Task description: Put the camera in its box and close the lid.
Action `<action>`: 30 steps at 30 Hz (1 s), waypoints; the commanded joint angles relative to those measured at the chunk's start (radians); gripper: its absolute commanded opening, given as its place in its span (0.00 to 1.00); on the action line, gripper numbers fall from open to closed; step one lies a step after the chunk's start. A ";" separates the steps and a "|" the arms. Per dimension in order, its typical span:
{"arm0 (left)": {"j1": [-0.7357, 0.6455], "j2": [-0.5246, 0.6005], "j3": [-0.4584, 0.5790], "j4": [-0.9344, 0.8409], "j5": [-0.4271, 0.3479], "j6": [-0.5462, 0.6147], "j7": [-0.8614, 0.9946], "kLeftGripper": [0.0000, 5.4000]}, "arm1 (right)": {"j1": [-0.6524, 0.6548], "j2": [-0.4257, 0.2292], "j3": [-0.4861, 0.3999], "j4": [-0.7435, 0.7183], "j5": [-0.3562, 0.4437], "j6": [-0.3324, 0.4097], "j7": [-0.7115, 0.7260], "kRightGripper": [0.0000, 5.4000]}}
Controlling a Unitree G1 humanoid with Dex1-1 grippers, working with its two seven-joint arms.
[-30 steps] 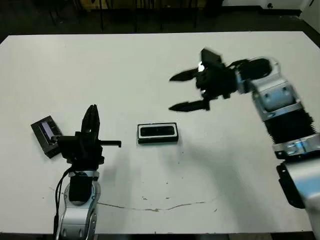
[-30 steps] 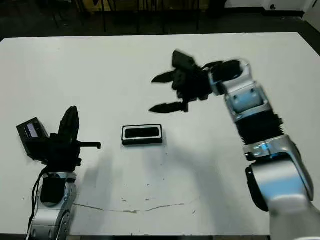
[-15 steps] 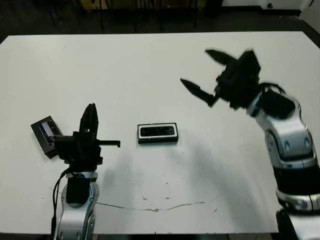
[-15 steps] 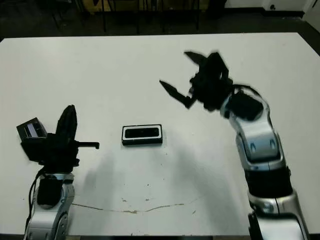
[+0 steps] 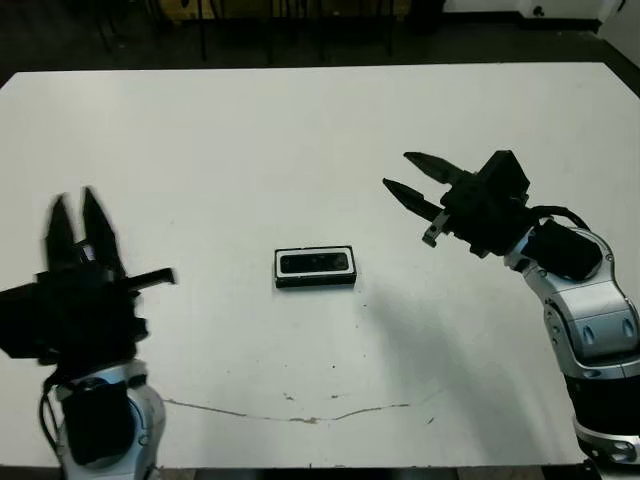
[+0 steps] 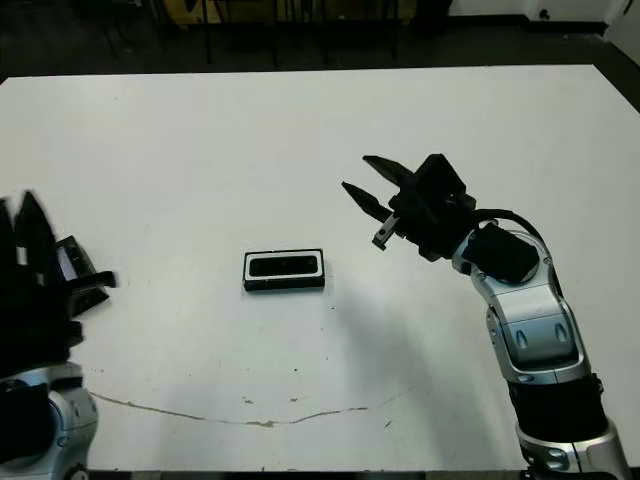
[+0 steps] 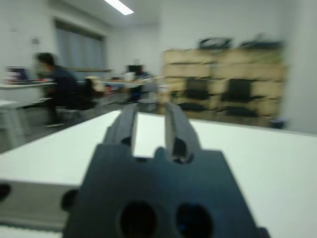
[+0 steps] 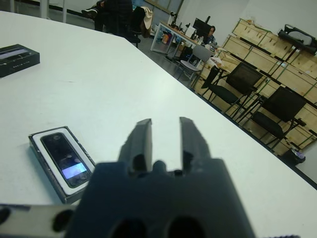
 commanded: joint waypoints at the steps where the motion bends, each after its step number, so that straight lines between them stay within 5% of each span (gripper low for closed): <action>1: -0.072 -0.039 0.095 0.047 -0.021 0.142 0.021 0.39 | 0.015 -0.015 0.016 0.022 0.004 -0.008 0.015 0.03; 5: -0.126 -0.036 0.183 0.114 -0.086 0.192 0.009 0.53 | 0.014 -0.022 0.028 0.040 -0.002 -0.028 0.023 0.00; 10: -0.170 -0.069 0.306 0.182 -0.304 0.190 -0.021 0.70 | 0.012 -0.023 0.036 0.052 -0.004 -0.018 0.021 0.00; 16: -0.187 -0.054 0.357 0.239 -0.443 0.207 -0.013 0.91 | 0.005 -0.039 0.053 0.039 -0.016 0.001 0.022 0.00; 19: -0.188 -0.040 0.344 0.244 -0.473 0.215 -0.007 1.00 | 0.004 -0.045 0.058 0.040 -0.016 -0.002 0.023 0.00; 30: -0.177 -0.045 0.282 0.258 -0.480 0.234 0.029 1.00 | 0.003 -0.057 0.064 0.047 -0.012 0.012 0.025 0.00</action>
